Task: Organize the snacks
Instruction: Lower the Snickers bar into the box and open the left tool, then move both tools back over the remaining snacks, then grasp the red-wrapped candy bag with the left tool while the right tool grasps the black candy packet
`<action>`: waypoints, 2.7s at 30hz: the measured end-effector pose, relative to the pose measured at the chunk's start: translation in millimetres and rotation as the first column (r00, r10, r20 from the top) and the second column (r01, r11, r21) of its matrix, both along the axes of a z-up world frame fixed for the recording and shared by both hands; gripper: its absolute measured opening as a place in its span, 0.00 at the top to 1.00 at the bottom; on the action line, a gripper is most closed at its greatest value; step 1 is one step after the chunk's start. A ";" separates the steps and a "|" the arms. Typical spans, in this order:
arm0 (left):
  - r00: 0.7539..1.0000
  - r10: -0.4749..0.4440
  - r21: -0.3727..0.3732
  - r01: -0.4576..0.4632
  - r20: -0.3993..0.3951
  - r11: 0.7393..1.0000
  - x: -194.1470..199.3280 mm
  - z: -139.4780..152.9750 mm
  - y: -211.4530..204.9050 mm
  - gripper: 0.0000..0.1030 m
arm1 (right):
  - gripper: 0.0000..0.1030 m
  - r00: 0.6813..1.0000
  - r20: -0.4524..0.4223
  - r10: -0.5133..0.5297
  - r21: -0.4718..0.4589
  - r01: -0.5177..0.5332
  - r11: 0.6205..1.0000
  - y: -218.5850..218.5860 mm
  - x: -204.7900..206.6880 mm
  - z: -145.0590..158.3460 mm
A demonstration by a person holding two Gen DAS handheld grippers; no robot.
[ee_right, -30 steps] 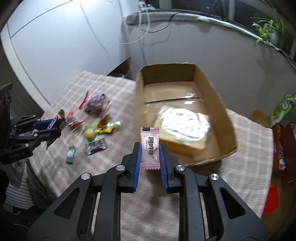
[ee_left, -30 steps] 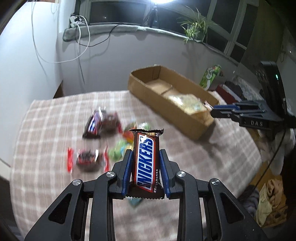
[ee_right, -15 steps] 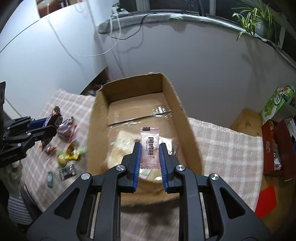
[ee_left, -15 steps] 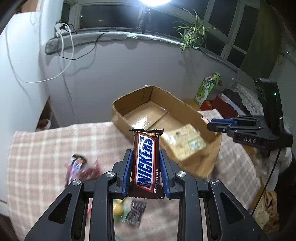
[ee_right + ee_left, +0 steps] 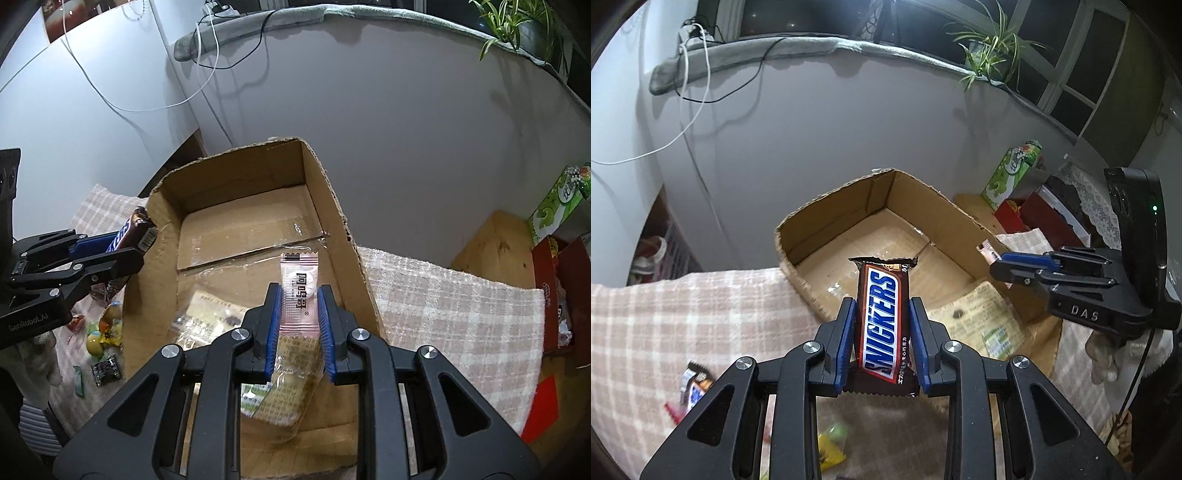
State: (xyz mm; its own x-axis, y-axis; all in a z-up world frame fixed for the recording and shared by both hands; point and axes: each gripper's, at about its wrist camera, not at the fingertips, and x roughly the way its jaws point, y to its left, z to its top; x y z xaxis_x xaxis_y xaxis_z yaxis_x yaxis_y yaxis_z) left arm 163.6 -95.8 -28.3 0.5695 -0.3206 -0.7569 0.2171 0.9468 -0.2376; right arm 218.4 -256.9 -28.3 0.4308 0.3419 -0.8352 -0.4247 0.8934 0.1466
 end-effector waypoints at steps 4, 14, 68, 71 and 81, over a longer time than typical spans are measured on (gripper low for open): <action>0.999 -0.029 -0.008 0.029 -0.014 1.000 7.4 -5.2 -8.2 0.74 | 0.70 1.000 0.009 -0.005 0.003 0.005 1.000 0.5 0.9 -1.2; 1.000 -0.010 -0.013 0.010 0.001 1.000 4.2 3.0 -6.5 0.74 | 0.56 1.000 0.025 -0.015 0.004 0.015 1.000 -2.5 -12.5 11.0; 0.938 0.243 -0.128 -0.280 -0.247 0.952 -141.9 -52.2 162.9 0.45 | 0.46 0.916 -0.398 0.048 0.089 -0.014 0.996 158.2 -123.2 -52.2; 0.931 0.251 -0.165 -0.300 -0.265 0.939 -133.4 -55.6 165.7 0.45 | 0.46 0.922 -0.385 0.046 0.070 -0.021 0.997 165.8 -119.7 -53.5; 0.935 0.252 -0.044 -0.271 -0.250 0.962 -111.8 -65.7 144.9 0.45 | 0.53 0.959 -0.268 0.088 -0.114 -0.122 0.986 206.7 -124.7 -54.5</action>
